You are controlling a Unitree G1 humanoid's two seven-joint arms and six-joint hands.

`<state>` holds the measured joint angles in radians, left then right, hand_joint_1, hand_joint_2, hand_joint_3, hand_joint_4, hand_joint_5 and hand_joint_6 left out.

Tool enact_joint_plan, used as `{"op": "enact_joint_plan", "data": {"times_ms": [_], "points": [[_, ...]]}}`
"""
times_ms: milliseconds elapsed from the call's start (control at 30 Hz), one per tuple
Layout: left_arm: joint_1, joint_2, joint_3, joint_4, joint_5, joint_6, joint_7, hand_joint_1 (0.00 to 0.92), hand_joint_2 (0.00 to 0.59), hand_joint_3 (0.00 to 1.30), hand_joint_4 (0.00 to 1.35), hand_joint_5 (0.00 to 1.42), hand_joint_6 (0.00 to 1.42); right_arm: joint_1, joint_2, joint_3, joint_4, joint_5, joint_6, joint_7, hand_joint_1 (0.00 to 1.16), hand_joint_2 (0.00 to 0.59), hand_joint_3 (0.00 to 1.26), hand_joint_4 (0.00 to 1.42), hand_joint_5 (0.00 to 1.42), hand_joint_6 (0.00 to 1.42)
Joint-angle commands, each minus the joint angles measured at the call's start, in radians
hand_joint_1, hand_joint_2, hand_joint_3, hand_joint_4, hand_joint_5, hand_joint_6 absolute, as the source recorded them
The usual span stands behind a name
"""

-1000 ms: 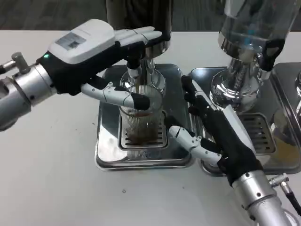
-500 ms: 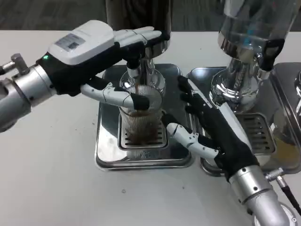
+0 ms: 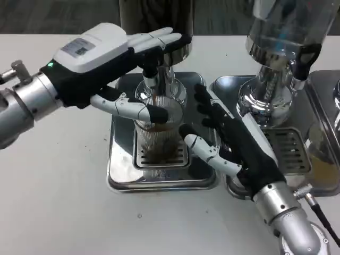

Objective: Grasp the cup under the faucet to collect the drink, then remove the cup.

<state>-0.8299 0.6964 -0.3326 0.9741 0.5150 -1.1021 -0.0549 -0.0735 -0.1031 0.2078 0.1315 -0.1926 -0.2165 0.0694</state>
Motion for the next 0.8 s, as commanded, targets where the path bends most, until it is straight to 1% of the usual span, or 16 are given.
{"op": "enact_joint_plan", "data": {"times_ms": [33, 567, 800], "points": [[0.036, 0.014, -0.013, 0.013, 0.020, 0.018, -0.040, 0.000, 0.052, 0.09, 0.00, 0.02, 0.12, -0.025, 0.008, -0.003, 0.024, 0.011, -0.022, 0.012, 0.49, 0.324, 0.05, 0.06, 0.09, 0.13], [0.039, 0.016, -0.004, 0.015, 0.010, 0.023, -0.044, 0.000, 0.053, 0.10, 0.00, 0.02, 0.12, -0.072, 0.026, -0.007, 0.095, 0.024, -0.040, 0.027, 0.49, 0.324, 0.06, 0.08, 0.09, 0.13], [0.039, 0.016, 0.003, 0.022, -0.006, 0.027, -0.055, 0.000, 0.049, 0.10, 0.00, 0.01, 0.12, -0.092, 0.028, -0.007, 0.125, 0.036, -0.049, 0.033, 0.49, 0.324, 0.07, 0.09, 0.10, 0.14]]}}
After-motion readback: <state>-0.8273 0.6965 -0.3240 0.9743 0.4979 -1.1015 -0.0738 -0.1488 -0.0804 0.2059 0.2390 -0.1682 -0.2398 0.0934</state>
